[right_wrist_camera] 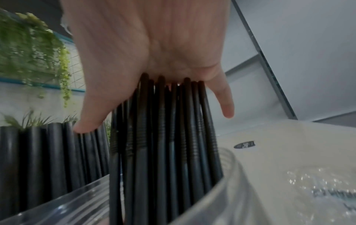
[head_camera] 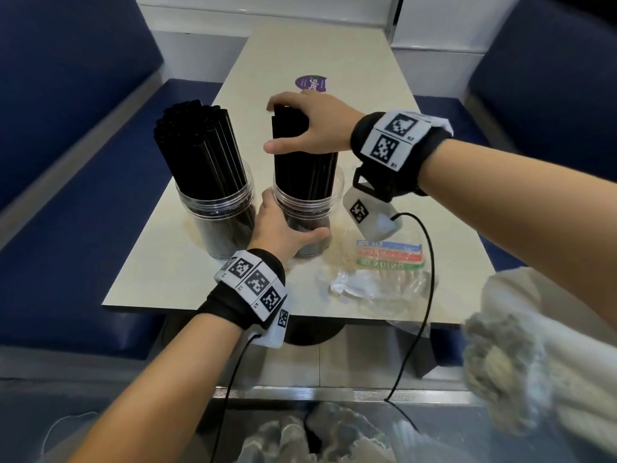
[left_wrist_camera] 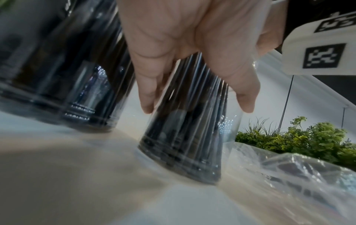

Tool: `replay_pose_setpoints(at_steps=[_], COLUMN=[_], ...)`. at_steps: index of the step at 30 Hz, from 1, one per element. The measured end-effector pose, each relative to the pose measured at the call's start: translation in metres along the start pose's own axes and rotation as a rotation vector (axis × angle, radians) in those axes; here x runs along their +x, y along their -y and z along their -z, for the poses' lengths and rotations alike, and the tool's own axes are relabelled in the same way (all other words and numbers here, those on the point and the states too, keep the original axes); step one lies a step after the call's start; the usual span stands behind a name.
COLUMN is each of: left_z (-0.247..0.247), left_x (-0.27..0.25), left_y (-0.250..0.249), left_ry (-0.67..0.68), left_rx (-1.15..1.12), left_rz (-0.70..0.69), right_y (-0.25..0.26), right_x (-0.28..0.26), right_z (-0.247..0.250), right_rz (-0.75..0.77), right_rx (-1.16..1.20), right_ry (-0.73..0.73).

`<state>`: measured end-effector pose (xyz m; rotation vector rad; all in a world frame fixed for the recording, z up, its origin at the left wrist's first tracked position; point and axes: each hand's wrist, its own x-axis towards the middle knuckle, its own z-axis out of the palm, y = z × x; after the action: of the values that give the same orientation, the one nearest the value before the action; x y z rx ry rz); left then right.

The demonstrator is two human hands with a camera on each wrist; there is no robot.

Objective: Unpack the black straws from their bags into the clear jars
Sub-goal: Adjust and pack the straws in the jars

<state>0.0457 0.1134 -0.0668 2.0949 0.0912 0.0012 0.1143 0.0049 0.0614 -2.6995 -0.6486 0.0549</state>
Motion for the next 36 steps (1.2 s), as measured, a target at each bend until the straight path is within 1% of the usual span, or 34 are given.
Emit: replay_pose_setpoints(at_steps=[2,6,11,16,17,19,22,24,26,28,31,32,34,36], left_z=[0.0,-0.002,-0.002,-0.002,-0.001,0.0,0.002,0.002,0.003,0.003,0.003,0.003,0.002,0.002], left_x=[0.002,0.005,0.005,0.004,0.003,0.001,0.0,-0.001,-0.002,-0.003,-0.002,-0.002,-0.001,-0.001], left_y=[0.001,0.004,0.004,0.004,0.003,0.002,-0.001,-0.002,-0.003,-0.004,-0.002,-0.002,-0.001,-0.001], left_ry=[0.013,0.02,0.014,0.019,0.02,0.02,0.025,0.029,0.031,0.033,0.033,0.034,0.035,0.031], left_rx=[0.006,-0.006,0.004,0.0,0.005,0.017,0.027,0.032,0.032,0.031,0.042,0.044,0.042,0.046], left_rz=[0.013,0.032,0.019,0.001,-0.005,-0.012,-0.003,-0.002,0.0,-0.001,-0.002,-0.001,0.0,-0.003], right_y=[0.004,0.013,0.018,0.011,0.009,0.006,0.002,0.001,0.001,0.002,0.003,0.003,0.003,0.001], right_x=[0.003,0.005,0.0,-0.009,-0.011,-0.017,-0.024,-0.029,-0.032,-0.032,-0.029,-0.029,-0.029,-0.032], right_z=[-0.003,-0.011,-0.017,-0.013,-0.012,-0.011,-0.013,-0.017,-0.02,-0.021,-0.019,-0.019,-0.019,-0.021], right_rz=[0.001,-0.061,-0.107,-0.228,-0.236,-0.226,-0.187,-0.155,-0.141,-0.153,-0.197,-0.216,-0.246,-0.271], right_rx=[0.059,0.19,0.196,0.376,0.399,0.371,0.154,0.02,-0.044,-0.022,0.105,0.151,0.171,0.069], right_ry=[-0.07,-0.208,-0.333,-0.506,-0.515,-0.462,-0.382,-0.409,-0.46,-0.512,-0.61,-0.617,-0.549,-0.435])
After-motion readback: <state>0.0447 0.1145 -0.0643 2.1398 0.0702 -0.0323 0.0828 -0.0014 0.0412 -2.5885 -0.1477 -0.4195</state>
